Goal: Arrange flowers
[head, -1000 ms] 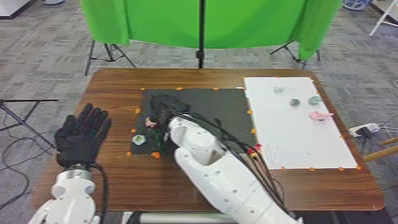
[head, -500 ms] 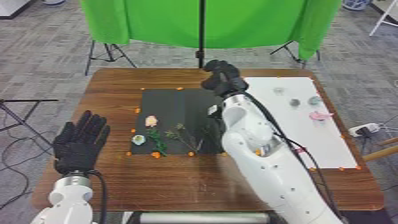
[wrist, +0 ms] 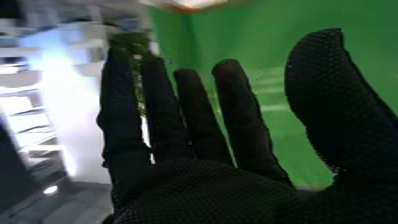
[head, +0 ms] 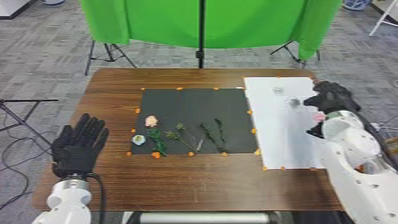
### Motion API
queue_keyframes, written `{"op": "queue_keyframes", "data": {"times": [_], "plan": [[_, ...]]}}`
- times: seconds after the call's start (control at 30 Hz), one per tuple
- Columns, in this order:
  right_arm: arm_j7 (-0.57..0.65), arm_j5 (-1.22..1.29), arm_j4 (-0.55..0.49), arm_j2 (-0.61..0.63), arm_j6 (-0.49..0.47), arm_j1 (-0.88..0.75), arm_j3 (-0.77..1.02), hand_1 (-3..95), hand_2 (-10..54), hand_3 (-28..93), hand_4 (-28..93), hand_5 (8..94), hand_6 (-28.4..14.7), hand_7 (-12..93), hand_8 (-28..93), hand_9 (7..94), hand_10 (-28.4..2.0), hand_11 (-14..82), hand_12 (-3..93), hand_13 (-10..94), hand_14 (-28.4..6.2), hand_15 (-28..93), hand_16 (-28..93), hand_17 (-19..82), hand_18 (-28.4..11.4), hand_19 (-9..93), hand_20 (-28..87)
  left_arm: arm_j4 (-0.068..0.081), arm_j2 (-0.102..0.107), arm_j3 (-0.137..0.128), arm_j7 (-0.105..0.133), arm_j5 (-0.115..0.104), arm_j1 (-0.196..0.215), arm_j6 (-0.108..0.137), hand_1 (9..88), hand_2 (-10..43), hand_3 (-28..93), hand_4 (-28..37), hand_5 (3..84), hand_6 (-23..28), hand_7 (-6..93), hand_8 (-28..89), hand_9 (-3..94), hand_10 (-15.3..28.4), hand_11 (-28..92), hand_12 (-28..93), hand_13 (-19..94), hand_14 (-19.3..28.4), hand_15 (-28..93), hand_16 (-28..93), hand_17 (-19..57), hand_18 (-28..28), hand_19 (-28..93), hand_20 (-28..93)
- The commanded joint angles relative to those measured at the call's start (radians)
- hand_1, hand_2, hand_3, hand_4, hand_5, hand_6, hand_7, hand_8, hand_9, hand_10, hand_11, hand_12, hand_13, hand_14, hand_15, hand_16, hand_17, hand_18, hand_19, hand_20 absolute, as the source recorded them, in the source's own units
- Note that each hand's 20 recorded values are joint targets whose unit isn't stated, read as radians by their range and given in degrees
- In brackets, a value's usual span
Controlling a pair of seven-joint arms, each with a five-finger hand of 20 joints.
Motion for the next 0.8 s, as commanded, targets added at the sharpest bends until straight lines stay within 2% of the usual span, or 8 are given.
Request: {"op": "queue_keyframes", "data": {"times": [0.03, 0.13, 0.3, 0.4, 0.47, 0.53, 0.63, 0.8], "plan": [[-0.006, 0.015, 0.061, -0.001, -0.086, -0.006, 0.004, 35.9, -9.5, 82, -28, 46.0, -4.9, 13, -12, 40.7, -17.5, 6.2, 12.6, 37, -16.6, 19, 13, 21, -20.3, 63, 15, -0.003, -0.016, 0.007, -0.002, -0.018, 0.026, 0.024, 28.6, 17.2, 80, -28.3, 52.6, 10.8, 15.3, -10, 44.4, 16.8, 27, 12, 33, 16.9, 44, -9, -7.7, 13.9, 39, 14], [-0.006, -0.006, 0.075, -0.014, -0.157, -0.003, 0.005, 36.1, -9.5, 82, -28, 46.5, -3.0, 13, -12, 41.3, -15.7, 6.4, 12.4, 38, -16.0, 18, 13, 21, -20.5, 63, 16, -0.004, -0.02, 0.004, 0.0, -0.028, 0.031, 0.027, 28.6, 17.2, 80, -28.3, 52.8, 10.8, 15.5, -10, 44.6, 16.9, 27, 12, 34, 16.9, 44, -9, -7.7, 14.0, 39, 14], [0.061, 0.016, 0.077, -0.02, -0.259, -0.002, 0.002, 38.8, -9.5, 80, -28, 46.7, -2.5, 13, -12, 41.4, -15.4, 6.1, 12.0, 40, -15.7, 18, 14, 22, -22.8, 63, 18, -0.006, -0.02, 0.002, 0.0, -0.031, 0.032, 0.025, 28.6, 17.2, 80, -28.3, 52.9, 10.7, 15.6, -10, 44.8, 16.8, 27, 12, 34, 16.9, 44, -9, -7.7, 14.0, 39, 14], [0.063, -0.018, 0.092, -0.014, -0.195, -0.016, -0.011, 46.0, -9.5, 82, -28, 52.1, -2.2, 16, -13, 47.2, -16.0, 8.7, 13.2, 47, -14.9, 21, 15, 29, -22.9, 64, 19, -0.007, -0.021, -0.002, -0.004, -0.034, 0.036, 0.026, 28.6, 17.2, 80, -28.3, 52.9, 10.7, 15.6, -10, 44.7, 16.9, 27, 12, 34, 16.9, 44, -9, -7.7, 13.9, 39, 14], [0.042, -0.076, 0.118, -0.009, -0.06, -0.03, -0.026, 50.3, -9.5, 82, -28, 58.1, -1.5, 19, -14, 52.8, -16.3, 11.6, 14.4, 52, -13.6, 24, 15, 33, -21.7, 65, 19, -0.011, -0.022, -0.004, -0.002, -0.041, 0.043, 0.025, 28.7, 17.2, 80, -28.3, 52.9, 10.7, 15.6, -10, 44.8, 16.9, 27, 12, 34, 17.0, 44, -9, -7.7, 13.9, 39, 14], [0.058, -0.077, 0.123, -0.006, 0.038, -0.041, -0.032, 53.9, -9.5, 80, -28, 67.2, -0.5, 24, -12, 63.1, -14.8, 17.5, 16.6, 61, -11.1, 30, 18, 38, -19.5, 70, 21, -0.012, -0.022, -0.003, -0.001, -0.039, 0.046, 0.02, 28.7, 17.3, 80, -28.3, 52.9, 10.7, 15.6, -10, 44.8, 16.9, 27, 12, 34, 17.0, 45, -9, -7.7, 13.9, 40, 14], [0.033, -0.101, 0.113, 0.001, 0.104, -0.05, -0.036, 63.1, -9.5, 67, -28, 76.5, -0.8, 36, -3, 80.5, -11.7, 10.0, 33.8, 72, -6.0, 27, 35, 41, -18.2, 76, 21, -0.015, -0.021, -0.006, 0.0, -0.039, 0.053, 0.019, 28.7, 17.3, 80, -28.3, 52.8, 10.7, 15.6, -10, 44.8, 16.9, 27, 12, 34, 16.9, 44, -9, -7.7, 14.0, 40, 14], [-0.021, -0.107, 0.035, 0.028, 0.177, -0.044, -0.061, 63.6, -9.5, 68, -28, 80.5, -1.0, 39, -1, 85.2, -11.5, 8.4, 37.3, 74, -5.6, 27, 39, 40, -19.4, 79, 22, -0.013, -0.021, -0.007, 0.003, -0.041, 0.05, 0.018, 28.7, 17.3, 80, -28.3, 52.9, 10.7, 15.6, -10, 44.7, 17.0, 27, 12, 34, 17.0, 45, -9, -7.7, 14.0, 40, 14]]}}
